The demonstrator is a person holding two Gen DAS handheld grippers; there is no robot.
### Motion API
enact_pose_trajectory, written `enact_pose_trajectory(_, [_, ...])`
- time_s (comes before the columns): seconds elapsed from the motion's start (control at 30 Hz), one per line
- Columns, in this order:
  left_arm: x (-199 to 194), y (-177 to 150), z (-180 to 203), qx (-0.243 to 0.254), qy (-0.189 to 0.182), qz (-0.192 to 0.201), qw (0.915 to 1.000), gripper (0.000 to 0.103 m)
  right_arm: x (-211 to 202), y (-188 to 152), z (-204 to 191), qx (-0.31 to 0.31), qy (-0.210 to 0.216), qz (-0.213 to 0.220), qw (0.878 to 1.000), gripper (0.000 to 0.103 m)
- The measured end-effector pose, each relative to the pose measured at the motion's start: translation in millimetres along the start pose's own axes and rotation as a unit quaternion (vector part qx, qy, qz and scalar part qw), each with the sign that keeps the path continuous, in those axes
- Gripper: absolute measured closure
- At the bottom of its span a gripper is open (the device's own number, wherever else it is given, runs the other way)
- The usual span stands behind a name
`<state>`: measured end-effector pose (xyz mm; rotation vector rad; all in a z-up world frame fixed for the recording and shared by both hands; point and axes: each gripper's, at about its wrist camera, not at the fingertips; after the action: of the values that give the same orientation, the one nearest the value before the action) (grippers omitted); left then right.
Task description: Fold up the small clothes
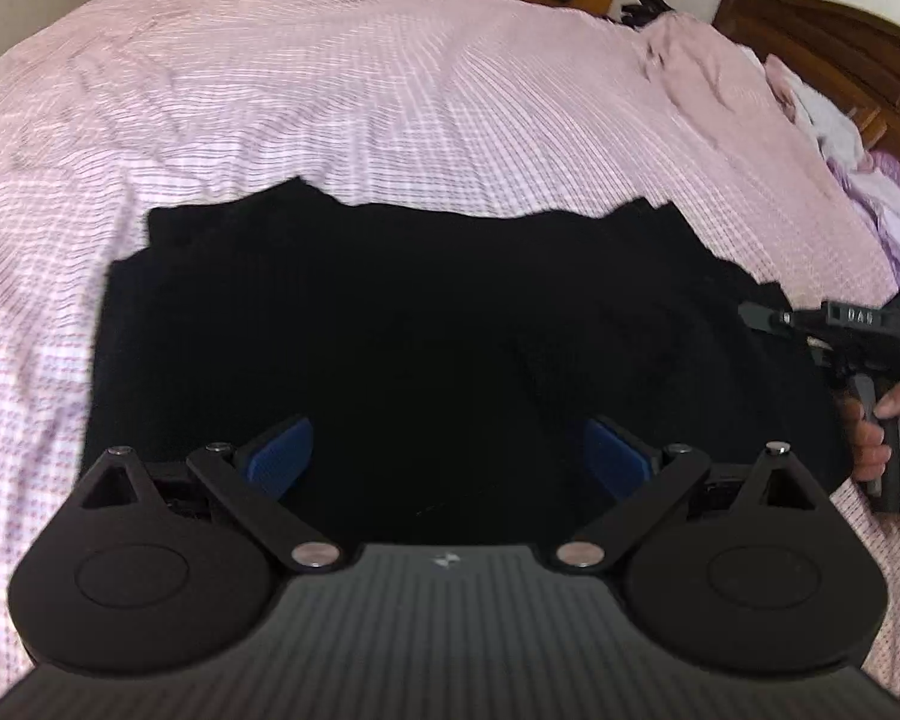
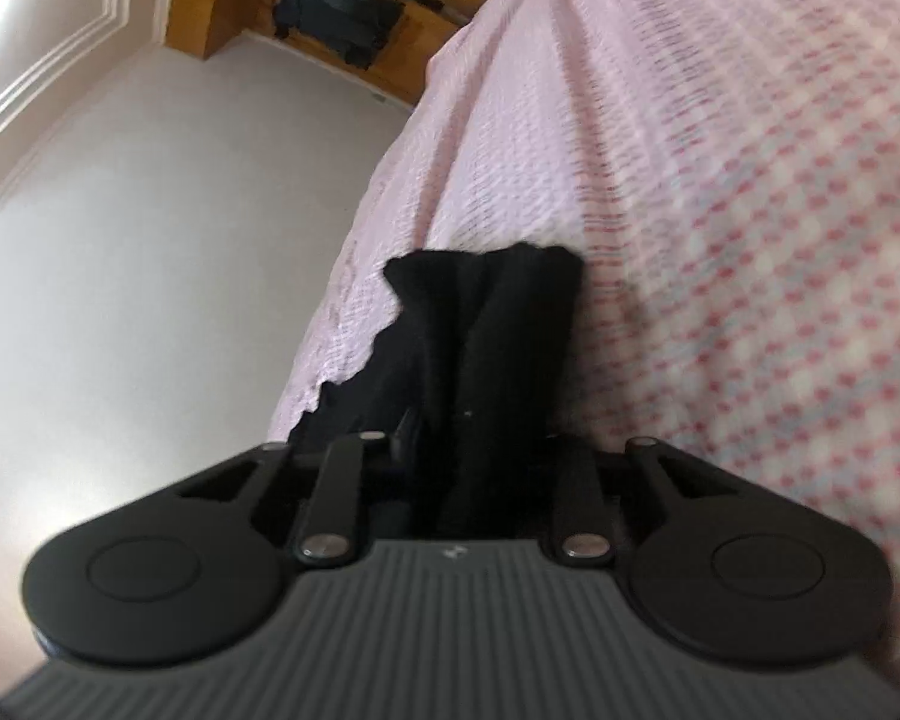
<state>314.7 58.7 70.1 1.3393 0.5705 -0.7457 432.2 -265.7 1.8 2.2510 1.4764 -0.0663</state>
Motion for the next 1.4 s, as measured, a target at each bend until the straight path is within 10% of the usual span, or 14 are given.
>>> enact_pose_trajectory(0.23, [15.1,6.5,11.0,0.001,0.005,0.008,1.0000,0.006,7.0,-3.3,-18.0,-0.022,-0.052,0.008,0.998,0.090])
enact_pose_trajectory(0.37, [27.5,5.4,22.5,0.032,0.041,0.009,0.9986,0.040,14.3,-1.8,-33.9,-0.026,-0.085,0.010,0.996,0.090])
enact_pose_trajectory(0.53, [24.6,5.7,18.0,0.010,0.034,0.014,0.9993,0.052,16.3,-1.2,-54.5,-0.035,-0.106,0.016,0.994,0.090])
enact_pose_trajectory(1.03, [-57.6,-34.1,-39.5,0.005,-0.003,0.045,0.9990,0.013,14.2,8.2,-131.1,-0.005,-0.216,0.004,0.976,0.091])
enact_pose_trajectory(1.4, [-109.2,-54.7,-132.8,-0.092,0.009,0.097,0.9909,0.012,70.0,-7.1,-242.4,-0.017,-0.387,0.014,0.922,0.091])
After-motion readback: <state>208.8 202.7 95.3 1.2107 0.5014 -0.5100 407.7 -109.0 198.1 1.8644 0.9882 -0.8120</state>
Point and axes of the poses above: each gripper's, at about its wrist camera, not at the fingertips, and x roughly the way its jaws point, z to its right, y to its top, and after that the axes turned 2 degrees about x, right-handed
